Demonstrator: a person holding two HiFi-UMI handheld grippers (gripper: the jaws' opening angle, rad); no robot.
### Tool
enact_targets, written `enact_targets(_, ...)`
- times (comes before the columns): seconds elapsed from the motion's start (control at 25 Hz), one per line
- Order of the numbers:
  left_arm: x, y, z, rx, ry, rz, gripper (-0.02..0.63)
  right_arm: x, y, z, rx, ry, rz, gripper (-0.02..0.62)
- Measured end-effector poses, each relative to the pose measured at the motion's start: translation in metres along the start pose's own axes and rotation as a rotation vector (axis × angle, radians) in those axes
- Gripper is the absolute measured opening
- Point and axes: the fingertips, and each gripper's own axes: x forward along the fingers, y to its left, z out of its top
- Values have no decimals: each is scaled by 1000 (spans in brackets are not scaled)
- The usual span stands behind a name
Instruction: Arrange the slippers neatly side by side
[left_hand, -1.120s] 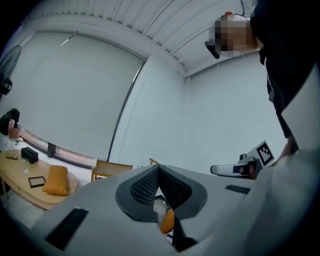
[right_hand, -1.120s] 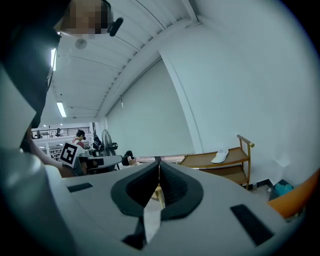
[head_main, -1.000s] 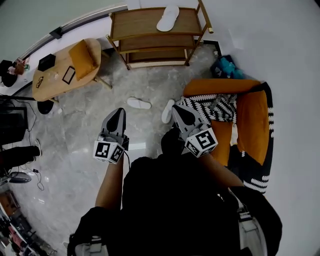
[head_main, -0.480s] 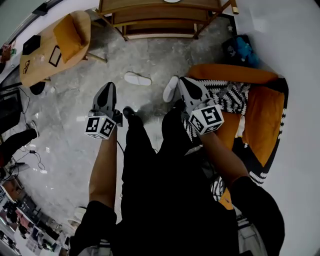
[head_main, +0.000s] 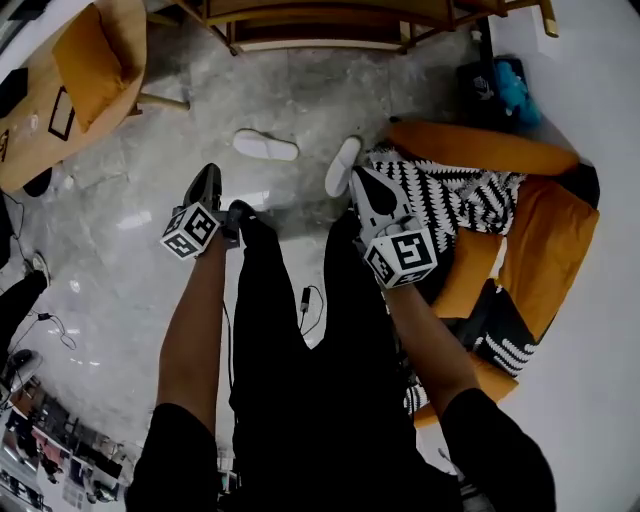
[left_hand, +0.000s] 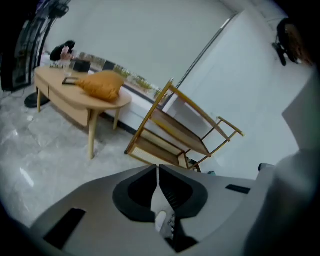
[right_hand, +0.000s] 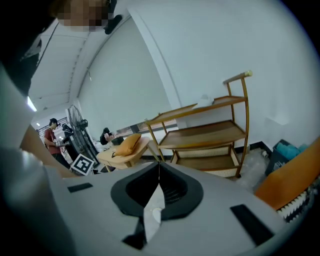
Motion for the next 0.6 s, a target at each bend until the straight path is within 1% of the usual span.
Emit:
enact_targets(0.08,30,21,-23,-75,48,-1,21,20,-15,-25,15,31,-6,32)
enact_targets(0.12,44,31,-35,-102,68,8,36,29,-23,-37,24,46,-11,32)
enact_targets(0.16,57,42,-48,-121,89,24,70,38,-33,-50,34,61,-17,32)
enact_targets(0.32,110,70,-97,-187,144,52,98,77,-67,-85,47,100,-28,32)
enact_targets(0.4,128,87,-123,-216,183,82,124,96,-75,-101,33,120,-12,32)
enact_targets(0.52,148,116,-166,-268,262,131,164,122,-83,-129,7,152,16,32)
enact_targets(0.6,158,136,-189,-303,301,176,173,139,-87,-149,7,170,33,32)
